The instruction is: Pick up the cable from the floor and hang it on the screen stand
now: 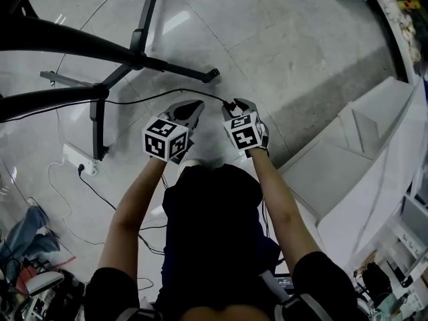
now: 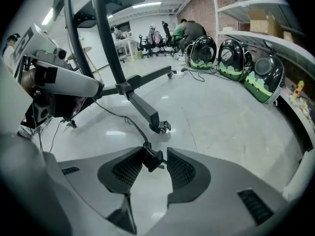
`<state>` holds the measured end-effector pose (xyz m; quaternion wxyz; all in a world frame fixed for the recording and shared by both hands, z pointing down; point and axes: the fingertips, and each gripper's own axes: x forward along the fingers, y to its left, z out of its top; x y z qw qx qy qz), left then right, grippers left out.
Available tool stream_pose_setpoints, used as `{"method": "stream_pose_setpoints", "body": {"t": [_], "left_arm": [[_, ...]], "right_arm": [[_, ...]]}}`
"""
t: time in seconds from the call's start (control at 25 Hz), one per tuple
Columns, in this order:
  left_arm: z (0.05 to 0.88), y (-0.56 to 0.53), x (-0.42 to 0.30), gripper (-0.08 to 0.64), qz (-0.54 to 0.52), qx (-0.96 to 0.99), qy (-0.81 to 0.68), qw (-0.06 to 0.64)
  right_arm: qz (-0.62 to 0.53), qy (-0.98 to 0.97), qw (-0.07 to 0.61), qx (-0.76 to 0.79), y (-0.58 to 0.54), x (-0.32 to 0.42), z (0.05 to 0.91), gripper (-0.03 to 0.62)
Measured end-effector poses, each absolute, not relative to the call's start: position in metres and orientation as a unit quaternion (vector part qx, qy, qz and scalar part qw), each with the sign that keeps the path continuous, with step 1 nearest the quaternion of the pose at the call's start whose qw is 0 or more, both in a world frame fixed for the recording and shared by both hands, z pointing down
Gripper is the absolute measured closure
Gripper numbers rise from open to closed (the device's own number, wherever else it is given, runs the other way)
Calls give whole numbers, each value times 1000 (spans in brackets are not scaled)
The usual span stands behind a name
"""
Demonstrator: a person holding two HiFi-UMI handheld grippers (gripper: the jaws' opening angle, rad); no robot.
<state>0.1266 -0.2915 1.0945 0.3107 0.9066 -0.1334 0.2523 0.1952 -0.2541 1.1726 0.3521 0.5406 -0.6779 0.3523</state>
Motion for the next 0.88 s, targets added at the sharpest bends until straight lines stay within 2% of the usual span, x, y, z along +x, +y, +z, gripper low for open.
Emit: {"method": "stream_pose_setpoints", "body": {"t": [0.48,0.88], "left_arm": [[927,-288,110,552,248,902,-150,321],[809,-277,111,552,242,904,-155,317]], "right_arm": [[341,-678,366,538,-251,181,1006,420],[257,-685,394,556,-253,186,873,420]]}}
